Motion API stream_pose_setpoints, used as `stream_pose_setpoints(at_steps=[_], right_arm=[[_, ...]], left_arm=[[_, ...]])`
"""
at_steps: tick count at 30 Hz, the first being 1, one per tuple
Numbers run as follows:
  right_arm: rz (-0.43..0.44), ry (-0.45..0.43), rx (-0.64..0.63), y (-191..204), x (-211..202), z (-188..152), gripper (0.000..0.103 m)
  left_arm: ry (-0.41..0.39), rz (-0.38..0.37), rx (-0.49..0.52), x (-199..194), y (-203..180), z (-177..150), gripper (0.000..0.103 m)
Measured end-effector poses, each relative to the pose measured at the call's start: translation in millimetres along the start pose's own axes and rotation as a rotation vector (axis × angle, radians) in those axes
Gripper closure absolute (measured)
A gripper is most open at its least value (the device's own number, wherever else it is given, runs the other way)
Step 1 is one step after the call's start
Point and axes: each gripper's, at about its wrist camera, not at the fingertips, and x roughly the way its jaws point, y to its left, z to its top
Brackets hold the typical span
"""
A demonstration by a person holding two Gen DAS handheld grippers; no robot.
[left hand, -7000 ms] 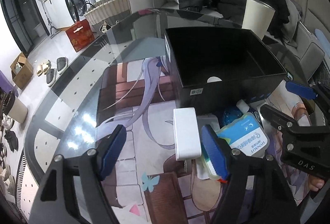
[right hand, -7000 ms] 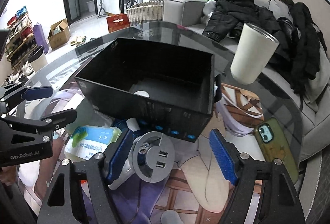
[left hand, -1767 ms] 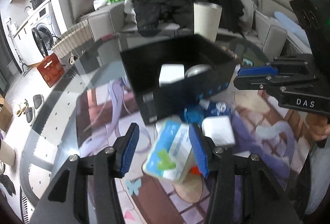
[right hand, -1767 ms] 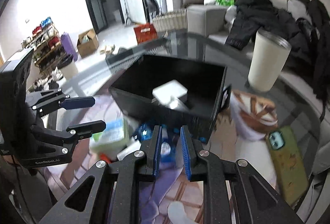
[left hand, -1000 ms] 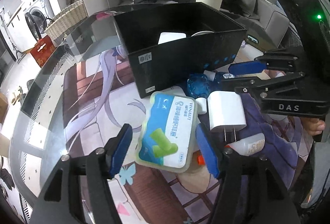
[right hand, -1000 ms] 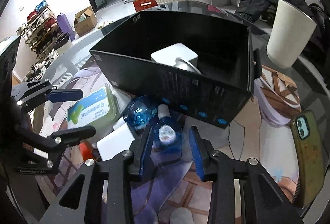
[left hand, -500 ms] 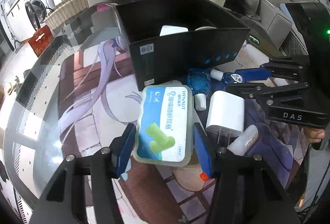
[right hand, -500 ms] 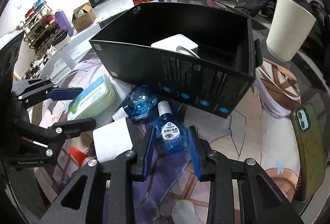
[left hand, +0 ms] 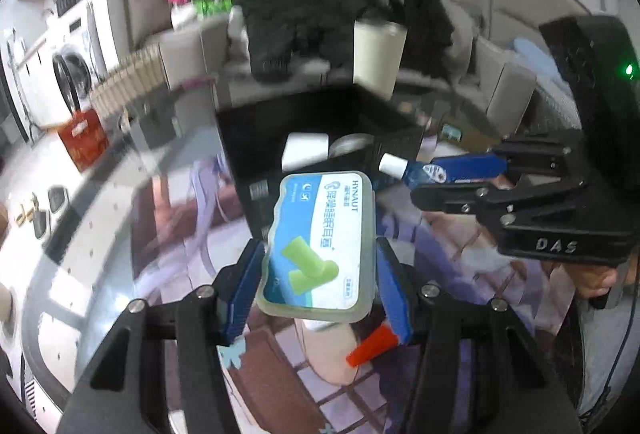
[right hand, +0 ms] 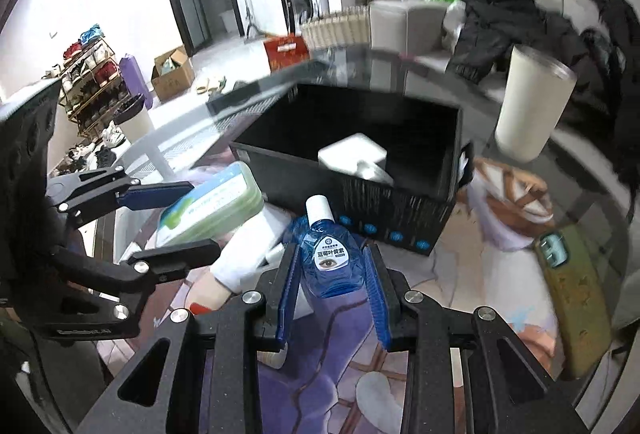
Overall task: Organize rigid objects
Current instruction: 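Carry the wipes box to the box with left tool while right tool carries the bottle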
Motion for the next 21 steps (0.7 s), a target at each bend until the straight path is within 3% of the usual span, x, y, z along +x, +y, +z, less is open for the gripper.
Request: stream_pose_setpoints(at_steps=[5, 12, 15, 21], right_arm=[[-0.077, -0.22, -0.054, 11, -47, 3, 0.071], [-0.154, -0.491, -0.088, 35, -102, -6, 0.071], [-0.166, -0.553, -0.104, 43, -116, -13, 0.071], [-0.163, -0.565, -0.08, 41, -122, -9, 0.071]], left_arm=[[-0.217, 0.112, 0.074, -41, -14, 7, 0.049], [-0.466, 0.171, 0.071, -86, -18, 10, 0.049], [-0.504, 0.149, 0.061, -95, -15, 11, 0.049], [-0.5, 0.129, 0.044, -92, -11, 19, 0.049]])
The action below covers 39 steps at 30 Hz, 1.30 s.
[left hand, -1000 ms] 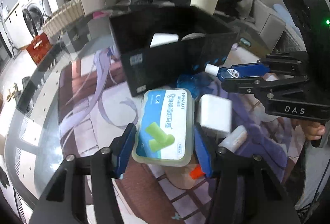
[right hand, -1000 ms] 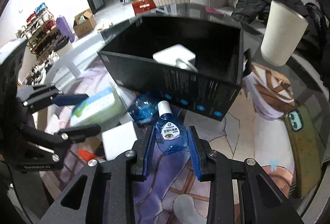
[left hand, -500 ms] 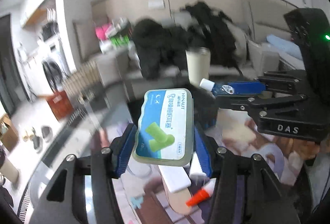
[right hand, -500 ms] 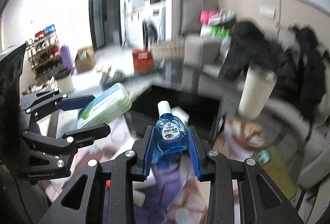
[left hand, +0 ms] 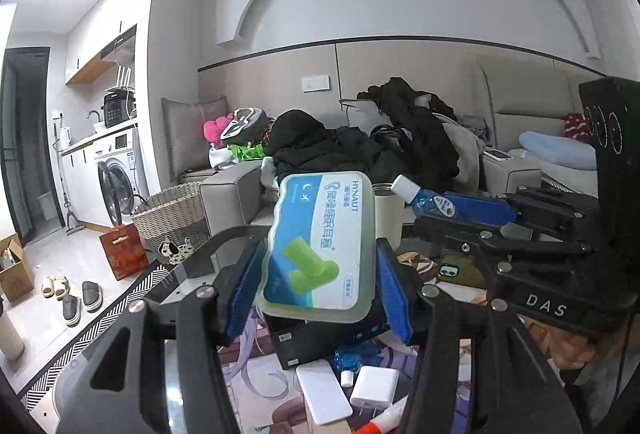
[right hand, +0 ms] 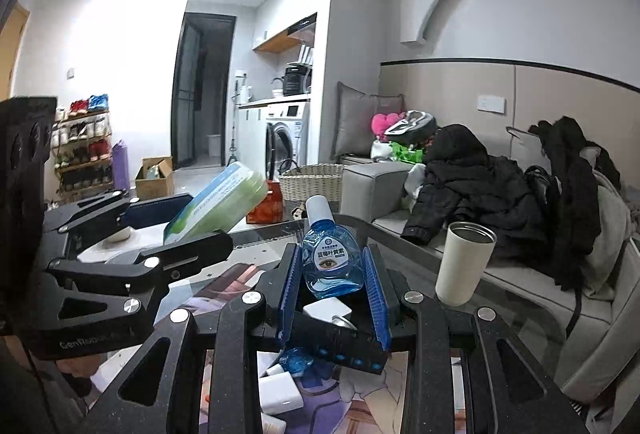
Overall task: Organize rigid objects
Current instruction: 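Carry the wipes box to the box with left tool while right tool carries the bottle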
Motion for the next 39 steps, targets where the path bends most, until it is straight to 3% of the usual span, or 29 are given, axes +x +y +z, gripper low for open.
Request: stream_pose_setpoints(at_steps=[11, 26, 32, 39], right_arm=[[-0.035, -0.025, 0.044, -6, 29, 23, 0.071], [-0.122, -0.017, 0.09, -32, 96, 46, 0.071], [-0.118, 0.078, 0.099, -41, 128, 37, 0.071], [-0.069, 0.329, 0.158, -56, 177, 11, 0.071]], left_arm=[[-0.026, 0.047, -0.063, 40, 16, 24, 0.049], [-0.032, 0.101, -0.117, 83, 35, 27, 0.049], [0.055, 0.086, -0.123, 105, 35, 19, 0.049], [0.249, 0.075, -0.15, 143, 31, 2, 0.049]])
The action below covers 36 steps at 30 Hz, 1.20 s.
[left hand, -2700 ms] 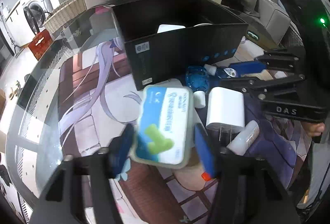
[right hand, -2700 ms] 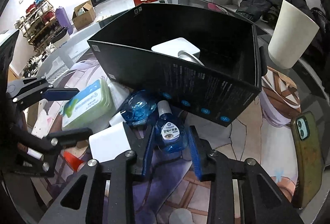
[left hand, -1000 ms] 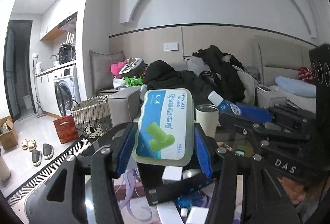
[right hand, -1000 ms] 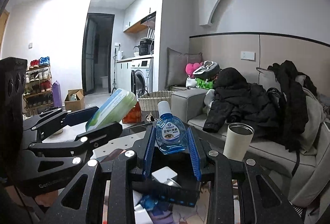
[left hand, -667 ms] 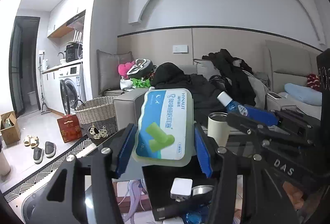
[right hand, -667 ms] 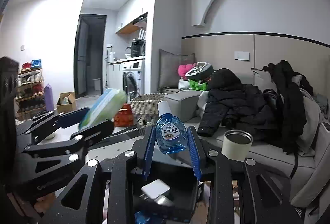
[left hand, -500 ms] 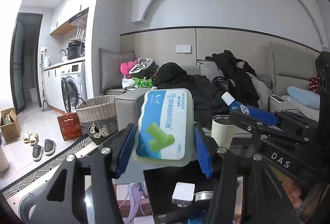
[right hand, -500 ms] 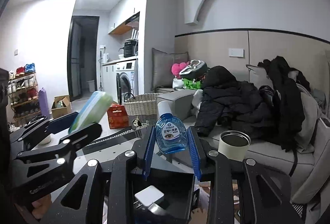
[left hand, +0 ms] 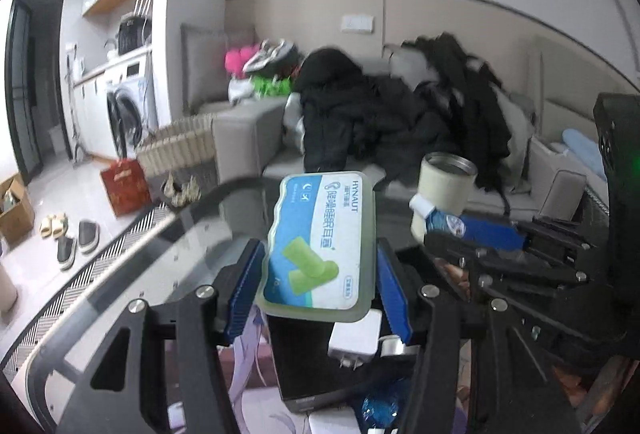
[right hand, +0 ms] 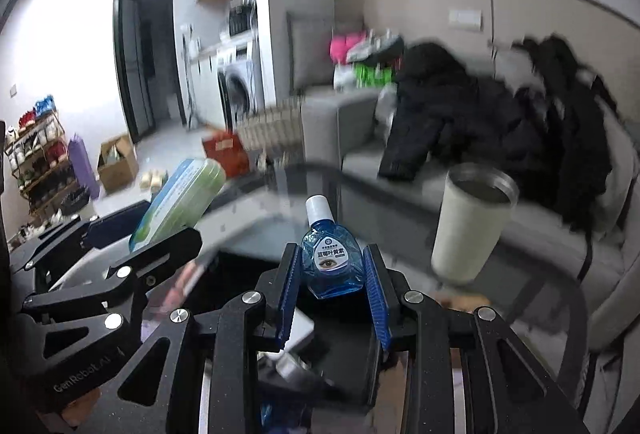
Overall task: Organize rigid objects
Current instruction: 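Carry the wipes box to the box with left tool while right tool carries the bottle, then drop the wipes box in with the left tool while the right tool releases the bottle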
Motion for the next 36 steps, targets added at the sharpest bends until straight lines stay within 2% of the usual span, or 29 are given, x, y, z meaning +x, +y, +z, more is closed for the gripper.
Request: stream_pose_setpoints(at_steps=[6, 12, 17, 20, 31, 36], right_arm=[[0.036, 0.201, 0.033, -6, 41, -21, 0.071], [0.05, 0.276, 0.049, -11, 58, -32, 0.071], [0.061, 0.316, 0.061, -12, 69, -38, 0.071], [0.03, 0.294, 0.029, -6, 68, -37, 0.071], [0.052, 0.281, 0.047, -8, 61, -36, 0.071], [0.063, 0.27, 0.057, -11, 56, -34, 0.071]], left_arm=[[0.18, -0.005, -0.01, 35, -5, -9, 0.049], [0.314, -0.007, -0.007, 60, -10, -23, 0.049], [0.328, -0.011, -0.005, 63, -13, -27, 0.049], [0.328, -0.018, -0.012, 62, -10, -27, 0.048], [0.32, -0.031, -0.025, 60, -3, -27, 0.048], [0.294, -0.005, -0.006, 55, -4, -26, 0.045]])
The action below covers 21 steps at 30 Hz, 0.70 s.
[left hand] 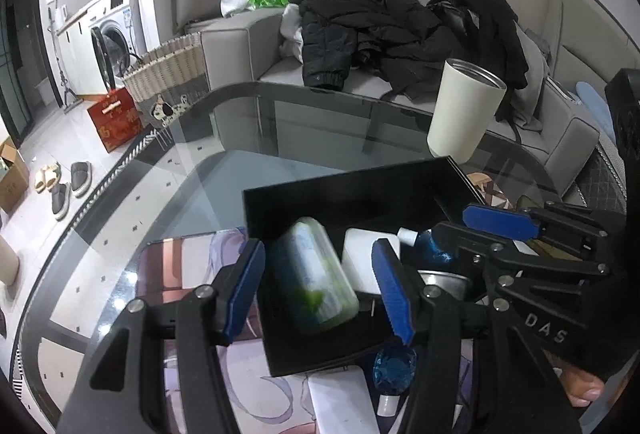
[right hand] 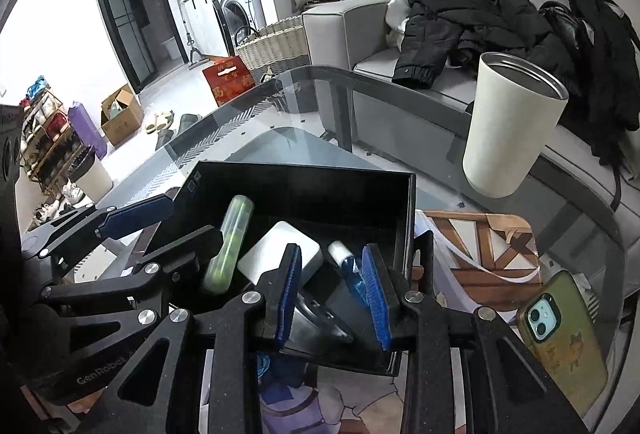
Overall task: Organize rigid objects
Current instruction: 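Drop the wipes box in with the left tool while the right tool releases the bottle, then grasp the white block with the right tool while the left tool lowers toward a white slab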
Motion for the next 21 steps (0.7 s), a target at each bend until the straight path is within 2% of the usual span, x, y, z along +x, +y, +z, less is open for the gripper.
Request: stream_pose_setpoints(at_steps=[5, 10, 14, 17, 21], right_arm=[[0.0, -0.041, -0.004, -1, -16, 0, 0.071], [0.022, -0.08, -0.006, 0, -45, -4, 0.071], [0.026, -0.113, -0.061, 7, -69, -11, 0.071], [0.047, -0.084, -0.104, 14, -75, -25, 0.071], [0.06, 0.007, -0.174, 23, -68, -54, 0.071]], left_arm=[[-0.052, 0.004, 0.005, -17, 3, -1, 0.043], [-0.062, -0.022, -0.008, -33, 7, -8, 0.042], [-0.054, -0.037, 0.005, -50, 8, -21, 0.042], [-0.029, -0.038, 0.03, -55, 6, -36, 0.042], [0.045, -0.024, 0.087, -50, 1, -61, 0.042]])
